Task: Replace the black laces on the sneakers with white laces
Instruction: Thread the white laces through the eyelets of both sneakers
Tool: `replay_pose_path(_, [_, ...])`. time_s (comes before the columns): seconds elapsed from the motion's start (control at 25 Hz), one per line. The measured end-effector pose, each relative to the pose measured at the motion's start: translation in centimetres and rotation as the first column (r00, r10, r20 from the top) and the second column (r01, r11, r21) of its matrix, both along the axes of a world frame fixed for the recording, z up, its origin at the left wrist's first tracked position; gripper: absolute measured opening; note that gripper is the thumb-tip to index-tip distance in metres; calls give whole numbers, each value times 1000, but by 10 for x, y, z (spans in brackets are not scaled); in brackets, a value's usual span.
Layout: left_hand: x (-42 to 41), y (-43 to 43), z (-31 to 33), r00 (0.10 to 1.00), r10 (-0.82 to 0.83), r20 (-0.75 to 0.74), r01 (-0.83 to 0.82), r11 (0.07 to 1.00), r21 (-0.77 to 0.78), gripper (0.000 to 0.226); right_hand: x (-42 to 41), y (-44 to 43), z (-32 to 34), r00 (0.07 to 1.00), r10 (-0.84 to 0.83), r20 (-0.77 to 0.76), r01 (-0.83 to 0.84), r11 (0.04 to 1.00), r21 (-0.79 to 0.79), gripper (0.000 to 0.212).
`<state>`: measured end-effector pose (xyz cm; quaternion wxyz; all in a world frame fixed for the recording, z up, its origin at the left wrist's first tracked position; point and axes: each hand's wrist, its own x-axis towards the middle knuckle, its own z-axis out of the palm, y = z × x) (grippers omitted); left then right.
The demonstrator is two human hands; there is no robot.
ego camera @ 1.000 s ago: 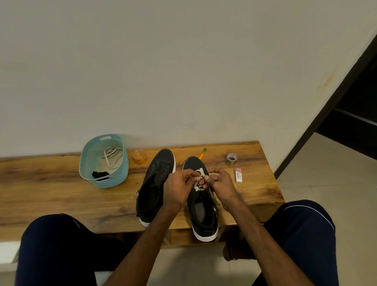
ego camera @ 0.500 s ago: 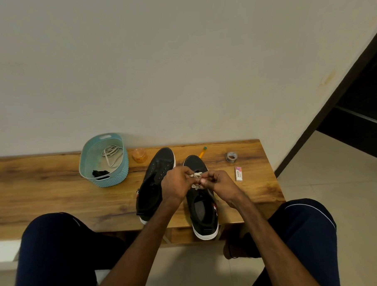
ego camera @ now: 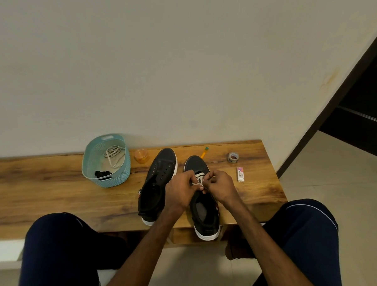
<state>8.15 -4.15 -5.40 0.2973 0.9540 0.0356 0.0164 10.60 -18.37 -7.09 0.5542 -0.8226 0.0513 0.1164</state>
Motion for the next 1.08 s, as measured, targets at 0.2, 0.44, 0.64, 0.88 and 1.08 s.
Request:
replay_pose_path(0.2, [0, 2, -4, 998, 21, 55, -24, 998, 52, 17, 0, -7, -1, 972, 231, -34, -233, 970, -64, 18])
replay_pose_path(0.44, [-2, 3, -14, 997, 65, 40, -62, 996, -68, 19, 0, -6, 0, 972, 232, 25, -227, 966, -127, 10])
replay_pose_path(0.64, [6, 6, -21, 994, 105, -33, -110, 977, -180, 25, 0, -7, 2, 993, 118, 0, -118, 993, 1, 19])
replay_pose_path(0.88, [6, 1, -9, 834, 213, -509, -538, 518, -664, 28, -2, -8, 6, 931, 336, 143, -323, 940, -108, 26])
replay_pose_path(1.08, [5, 9, -14, 750, 125, -650, -629, 440, -641, 27, -2, 0, 2, 907, 367, 207, -303, 909, -287, 14])
